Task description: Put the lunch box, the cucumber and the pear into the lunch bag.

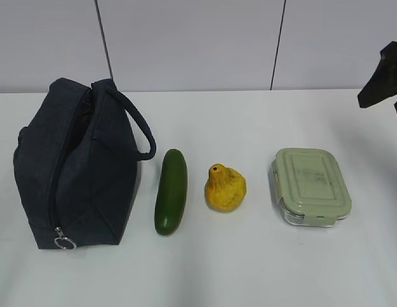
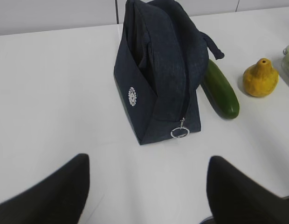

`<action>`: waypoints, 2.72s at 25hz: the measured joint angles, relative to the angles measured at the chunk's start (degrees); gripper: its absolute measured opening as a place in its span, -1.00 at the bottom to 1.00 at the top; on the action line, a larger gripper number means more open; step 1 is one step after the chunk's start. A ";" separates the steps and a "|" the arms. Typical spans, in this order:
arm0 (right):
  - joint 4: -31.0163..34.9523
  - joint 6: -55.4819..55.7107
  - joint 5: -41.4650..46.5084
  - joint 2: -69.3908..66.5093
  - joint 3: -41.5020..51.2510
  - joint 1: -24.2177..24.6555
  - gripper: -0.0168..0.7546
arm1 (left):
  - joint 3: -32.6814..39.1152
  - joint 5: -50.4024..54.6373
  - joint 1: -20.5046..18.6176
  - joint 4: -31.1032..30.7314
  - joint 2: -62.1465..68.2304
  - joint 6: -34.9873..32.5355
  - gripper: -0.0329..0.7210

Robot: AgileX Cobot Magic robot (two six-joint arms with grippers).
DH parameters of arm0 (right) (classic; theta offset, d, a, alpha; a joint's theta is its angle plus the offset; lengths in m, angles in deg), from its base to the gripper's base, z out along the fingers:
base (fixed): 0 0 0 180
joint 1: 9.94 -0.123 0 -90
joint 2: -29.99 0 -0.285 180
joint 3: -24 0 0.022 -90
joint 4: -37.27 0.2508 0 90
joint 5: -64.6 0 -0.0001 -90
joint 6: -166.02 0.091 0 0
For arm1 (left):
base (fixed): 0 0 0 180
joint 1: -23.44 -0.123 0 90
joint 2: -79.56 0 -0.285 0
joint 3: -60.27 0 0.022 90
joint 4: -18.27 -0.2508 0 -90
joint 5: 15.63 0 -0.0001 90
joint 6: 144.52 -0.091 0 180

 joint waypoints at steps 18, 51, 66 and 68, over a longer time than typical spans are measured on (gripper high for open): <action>6.09 -2.70 0.03 -9.89 -0.12 1.81 0.52 | 0.00 0.00 0.00 0.00 0.00 0.00 0.32; 8.07 -11.51 2.05 -13.63 4.39 4.86 0.52 | 0.00 0.00 0.00 0.00 0.00 0.00 0.32; 22.48 -26.02 -0.99 -14.26 12.40 9.56 0.52 | 0.00 0.00 0.00 0.00 0.00 0.00 0.32; 23.05 -26.27 -0.87 -15.65 12.40 9.56 0.52 | 0.00 0.00 0.00 0.00 0.00 0.00 0.32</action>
